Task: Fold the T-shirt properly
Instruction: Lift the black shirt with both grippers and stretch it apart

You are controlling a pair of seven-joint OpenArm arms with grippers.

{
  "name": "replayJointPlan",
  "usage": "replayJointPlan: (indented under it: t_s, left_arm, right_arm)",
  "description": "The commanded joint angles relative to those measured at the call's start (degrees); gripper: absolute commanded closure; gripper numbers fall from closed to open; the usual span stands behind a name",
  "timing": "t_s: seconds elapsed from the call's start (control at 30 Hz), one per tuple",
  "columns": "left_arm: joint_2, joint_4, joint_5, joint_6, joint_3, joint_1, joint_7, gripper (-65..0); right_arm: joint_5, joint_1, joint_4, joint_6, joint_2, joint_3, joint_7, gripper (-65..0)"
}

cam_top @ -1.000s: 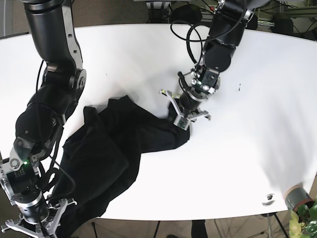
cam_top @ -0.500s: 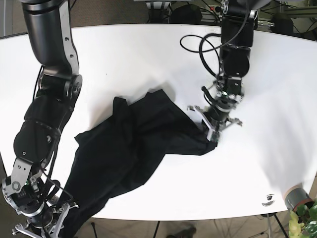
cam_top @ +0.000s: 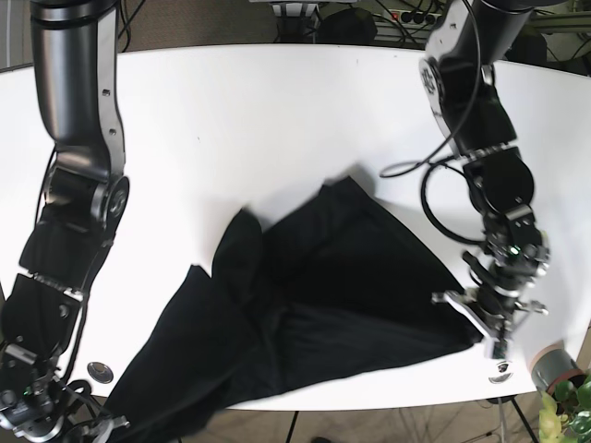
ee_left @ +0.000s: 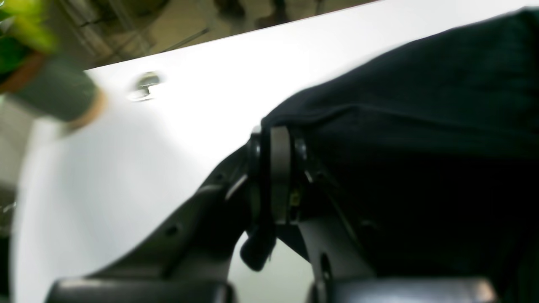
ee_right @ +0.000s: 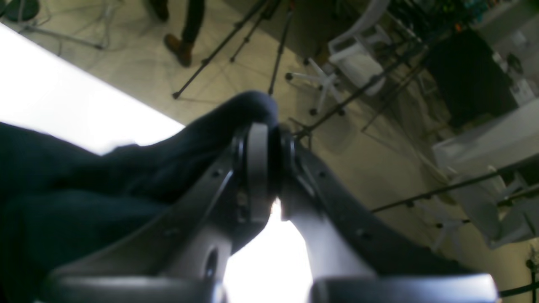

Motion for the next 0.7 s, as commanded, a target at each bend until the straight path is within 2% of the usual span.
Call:
replayJointPlan:
  t_s: [0.0,0.17,0.37,0.43,0.5,0.67]
  left_arm:
    - [-2.58,0.82,-0.61,-0.32,-0.98,-7.09,-0.52,0.0]
    - [-5.39,-0.68,-0.61,-0.49,-1.77,-14.47,0.18,0.0]
    - [-8.82,-3.32,-0.61,-0.49,-1.86,-22.73,0.18,0.0]
    - [-10.31,-4.28,-0.61,-0.49,-1.86,-24.05,0.18,0.0]
    - [-11.37,-5.78,-0.70,-0.49,-1.95,-25.20,0.18,0.0]
    - [-11.72,-7.27,-0.79,-0.58,-2.04,-24.93,0.18,0.0]
  right_arm:
    - [0.41,6.38,-0.22,-0.86,0.90,0.19,2.09,-2.1]
    - [-0.12,11.83,-1.71,-0.86,1.16,0.10,3.14,-2.1]
    - [0.06,12.91,-1.97,-0.86,3.80,0.10,3.14,-2.1]
    - [0.06,12.91,-1.97,-0.86,4.06,0.36,3.14,-2.1]
    - [0.41,12.91,-1.80,-0.86,5.47,0.45,3.14,-2.1]
    - [0.50,11.12,-1.01,-0.78,7.58,0.72,3.14,-2.1]
